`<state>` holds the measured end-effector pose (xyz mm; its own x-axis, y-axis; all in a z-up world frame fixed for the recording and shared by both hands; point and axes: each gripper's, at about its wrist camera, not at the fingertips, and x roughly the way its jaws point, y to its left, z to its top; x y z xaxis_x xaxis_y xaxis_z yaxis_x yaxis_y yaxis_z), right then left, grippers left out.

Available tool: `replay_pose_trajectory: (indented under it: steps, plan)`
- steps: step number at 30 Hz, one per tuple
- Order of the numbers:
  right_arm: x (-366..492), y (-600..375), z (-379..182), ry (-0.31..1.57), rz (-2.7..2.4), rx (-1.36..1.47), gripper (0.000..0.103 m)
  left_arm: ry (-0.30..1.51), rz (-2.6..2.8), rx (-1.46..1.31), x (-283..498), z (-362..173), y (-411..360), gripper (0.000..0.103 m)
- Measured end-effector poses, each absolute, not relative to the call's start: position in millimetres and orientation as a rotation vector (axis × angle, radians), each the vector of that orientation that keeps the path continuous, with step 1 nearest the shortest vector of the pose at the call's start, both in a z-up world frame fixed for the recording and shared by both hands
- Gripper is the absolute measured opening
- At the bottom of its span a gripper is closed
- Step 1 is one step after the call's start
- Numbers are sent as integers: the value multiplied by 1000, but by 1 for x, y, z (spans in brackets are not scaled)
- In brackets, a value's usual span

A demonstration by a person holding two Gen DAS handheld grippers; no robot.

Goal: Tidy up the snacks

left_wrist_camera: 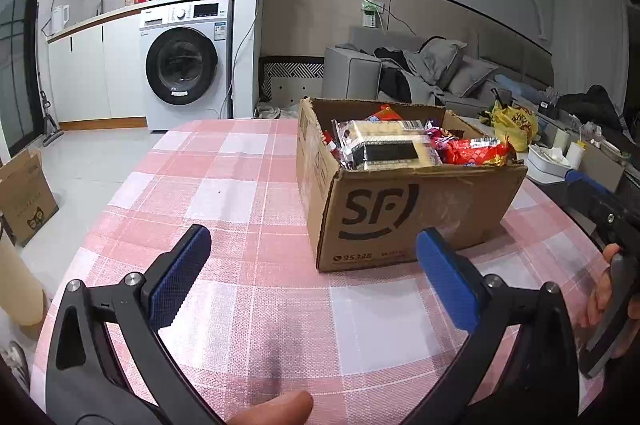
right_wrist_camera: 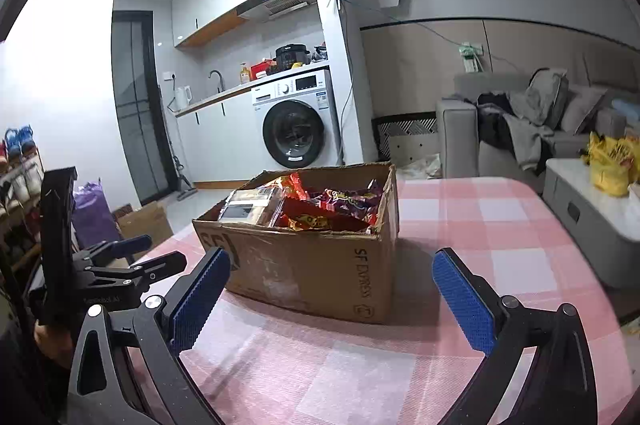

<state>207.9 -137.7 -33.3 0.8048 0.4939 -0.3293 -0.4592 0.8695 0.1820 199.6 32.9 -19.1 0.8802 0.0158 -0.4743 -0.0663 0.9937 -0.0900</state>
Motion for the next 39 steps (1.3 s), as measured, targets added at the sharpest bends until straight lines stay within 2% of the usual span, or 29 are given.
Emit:
replay_pose_trajectory:
  steps: [39]
  plan:
    - [203, -132, -39, 344, 479, 46, 103, 483, 53, -85, 198, -19, 29, 102]
